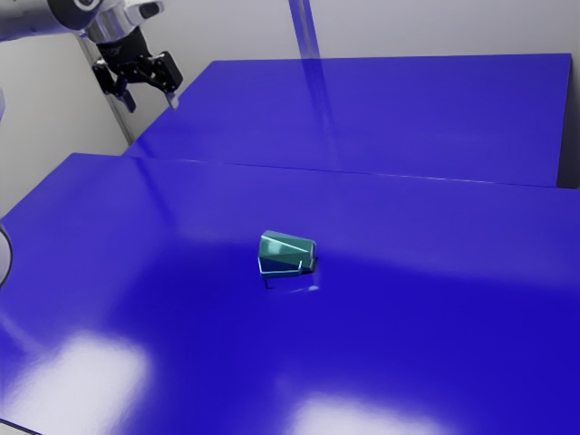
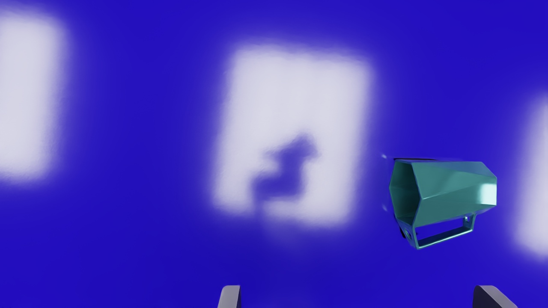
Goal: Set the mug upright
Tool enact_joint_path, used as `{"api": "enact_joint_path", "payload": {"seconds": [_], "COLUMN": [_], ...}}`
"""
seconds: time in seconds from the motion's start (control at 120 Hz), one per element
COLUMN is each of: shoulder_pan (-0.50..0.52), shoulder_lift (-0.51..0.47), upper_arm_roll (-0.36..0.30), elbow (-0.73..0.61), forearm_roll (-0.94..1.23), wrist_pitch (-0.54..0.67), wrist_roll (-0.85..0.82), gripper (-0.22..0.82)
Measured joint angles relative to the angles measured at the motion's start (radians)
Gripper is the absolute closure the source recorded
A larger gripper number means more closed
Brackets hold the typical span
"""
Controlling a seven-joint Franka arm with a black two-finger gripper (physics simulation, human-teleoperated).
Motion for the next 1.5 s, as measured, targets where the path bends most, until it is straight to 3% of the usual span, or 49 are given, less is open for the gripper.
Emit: {"api": "enact_joint_path", "payload": {"seconds": [0.15,0.25,0.358,0.592,0.958,1.5], "shoulder_pan": [-0.003,0.013,0.048,0.041,0.004,-0.026], "shoulder_lift": [-0.032,-0.031,-0.021,0.033,0.129,0.182], "upper_arm_roll": [0.024,0.101,0.127,0.131,0.093,0.052], "elbow": [-0.087,-0.309,-0.535,-0.782,-0.802,-0.803], "forearm_roll": [-0.103,-0.316,-0.57,-1.018,-1.388,-1.477], "wrist_pitch": [-0.006,0.053,0.145,0.261,0.311,0.344], "wrist_roll": [0.002,0.04,0.134,0.394,0.694,0.903], "gripper": [0.01,0.02,0.02,0.02,0.02,0.02]}}
